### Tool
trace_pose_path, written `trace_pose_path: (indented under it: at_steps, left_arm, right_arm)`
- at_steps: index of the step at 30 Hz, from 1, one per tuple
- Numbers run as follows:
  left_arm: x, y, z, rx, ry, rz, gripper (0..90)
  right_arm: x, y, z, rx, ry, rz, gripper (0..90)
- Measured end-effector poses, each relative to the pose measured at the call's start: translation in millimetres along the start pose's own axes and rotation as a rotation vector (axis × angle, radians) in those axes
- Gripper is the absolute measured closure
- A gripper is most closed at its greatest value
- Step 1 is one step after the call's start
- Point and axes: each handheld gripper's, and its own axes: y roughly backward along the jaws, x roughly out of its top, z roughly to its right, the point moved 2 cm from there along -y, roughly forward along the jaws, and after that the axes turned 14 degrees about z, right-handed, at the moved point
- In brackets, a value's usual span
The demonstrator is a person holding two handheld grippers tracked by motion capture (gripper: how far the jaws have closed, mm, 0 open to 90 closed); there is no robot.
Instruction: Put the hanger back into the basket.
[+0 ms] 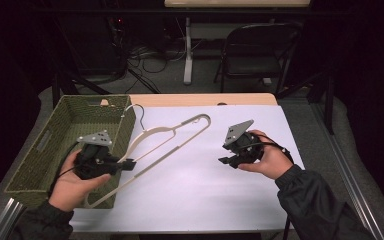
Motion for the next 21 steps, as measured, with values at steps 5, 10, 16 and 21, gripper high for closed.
trace_pose_path:
  at_steps: [5,10,16,21]
  left_arm:
    - [3.7,22.1,-16.1,0.044,0.002,0.011,87.2]
    - [2.6,40.1,-36.0,0.102,0.012,0.008,87.2]
    - [-2.0,58.6,-63.9,0.178,0.014,-0.002,87.2]
    - [-4.0,73.1,-81.9,0.204,0.032,0.020,87.3]
  right_arm:
    - [-3.8,1.9,3.3,-0.009,-0.013,-0.010,49.2]
    - [-9.2,1.2,4.5,-0.016,-0.032,-0.020,49.0]
    - [-14.6,0.7,7.6,-0.026,-0.030,-0.041,49.0]
    - [-19.6,-0.1,9.5,-0.028,-0.046,-0.039,49.0]
